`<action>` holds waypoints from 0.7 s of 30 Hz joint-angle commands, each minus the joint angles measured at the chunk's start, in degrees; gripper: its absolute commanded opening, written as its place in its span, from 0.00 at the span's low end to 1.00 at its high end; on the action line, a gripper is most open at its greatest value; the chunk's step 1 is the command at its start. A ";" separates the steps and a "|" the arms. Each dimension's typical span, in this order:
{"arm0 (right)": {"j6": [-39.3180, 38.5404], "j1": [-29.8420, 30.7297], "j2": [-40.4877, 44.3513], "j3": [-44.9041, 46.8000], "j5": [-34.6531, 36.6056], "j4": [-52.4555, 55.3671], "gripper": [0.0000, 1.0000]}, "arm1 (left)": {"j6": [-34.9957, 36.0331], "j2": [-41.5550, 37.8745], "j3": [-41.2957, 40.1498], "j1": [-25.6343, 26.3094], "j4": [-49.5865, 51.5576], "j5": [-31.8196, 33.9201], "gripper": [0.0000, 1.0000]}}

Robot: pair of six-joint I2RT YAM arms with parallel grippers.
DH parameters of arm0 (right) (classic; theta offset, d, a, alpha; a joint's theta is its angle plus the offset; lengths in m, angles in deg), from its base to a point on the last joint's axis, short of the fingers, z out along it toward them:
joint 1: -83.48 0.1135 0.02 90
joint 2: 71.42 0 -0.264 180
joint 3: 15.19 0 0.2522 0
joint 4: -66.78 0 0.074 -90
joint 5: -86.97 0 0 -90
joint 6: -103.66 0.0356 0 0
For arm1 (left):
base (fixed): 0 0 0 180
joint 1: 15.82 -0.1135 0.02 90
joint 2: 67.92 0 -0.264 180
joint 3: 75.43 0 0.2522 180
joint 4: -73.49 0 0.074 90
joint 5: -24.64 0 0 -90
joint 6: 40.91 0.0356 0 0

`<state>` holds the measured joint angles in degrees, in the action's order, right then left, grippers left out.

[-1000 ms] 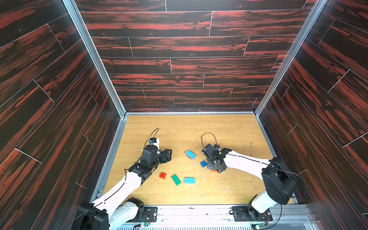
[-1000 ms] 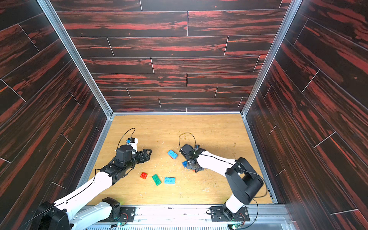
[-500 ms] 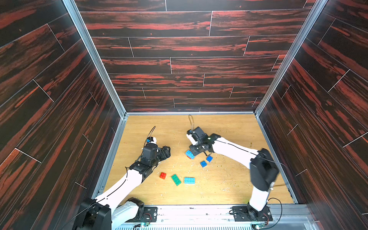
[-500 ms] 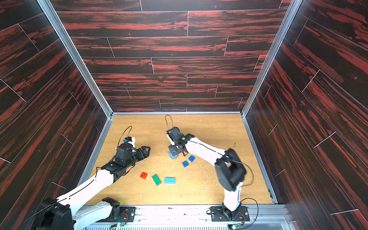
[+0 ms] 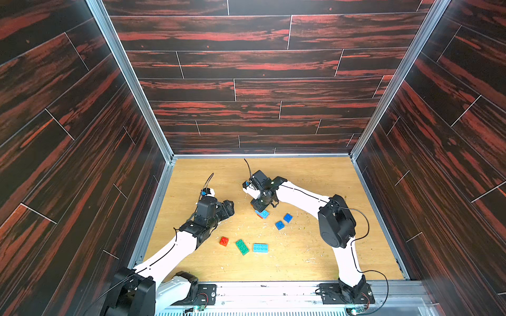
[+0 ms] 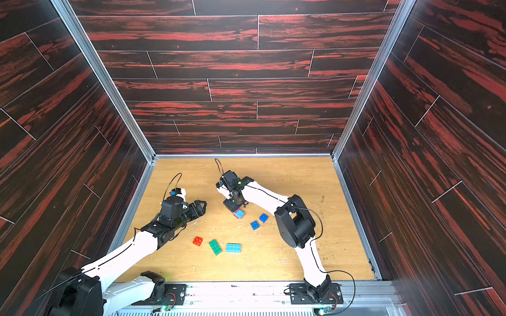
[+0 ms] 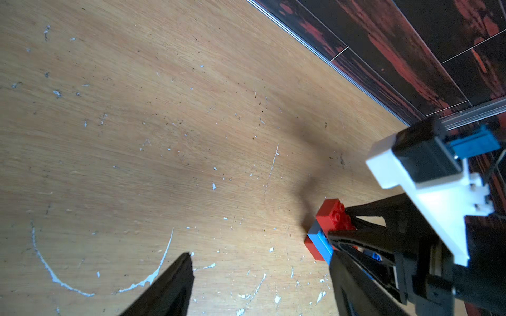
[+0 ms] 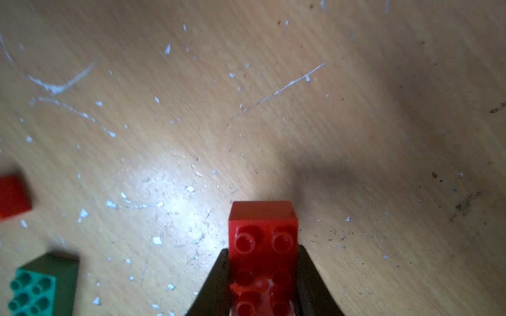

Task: Assemble a heart with lego
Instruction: Assemble the lego brick with the lego brick.

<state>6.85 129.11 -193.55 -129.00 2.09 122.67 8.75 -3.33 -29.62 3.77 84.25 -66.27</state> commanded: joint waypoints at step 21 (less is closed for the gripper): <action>-3.96 -1.16 -5.99 -5.60 -3.63 6.82 0.08 | 1.36 1.22 0.90 -0.35 1.15 1.26 0.83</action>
<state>3.09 127.82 -196.96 -134.07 0.23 127.79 9.21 -2.28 -29.62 3.73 84.62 -65.76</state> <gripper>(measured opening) 0.327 0.826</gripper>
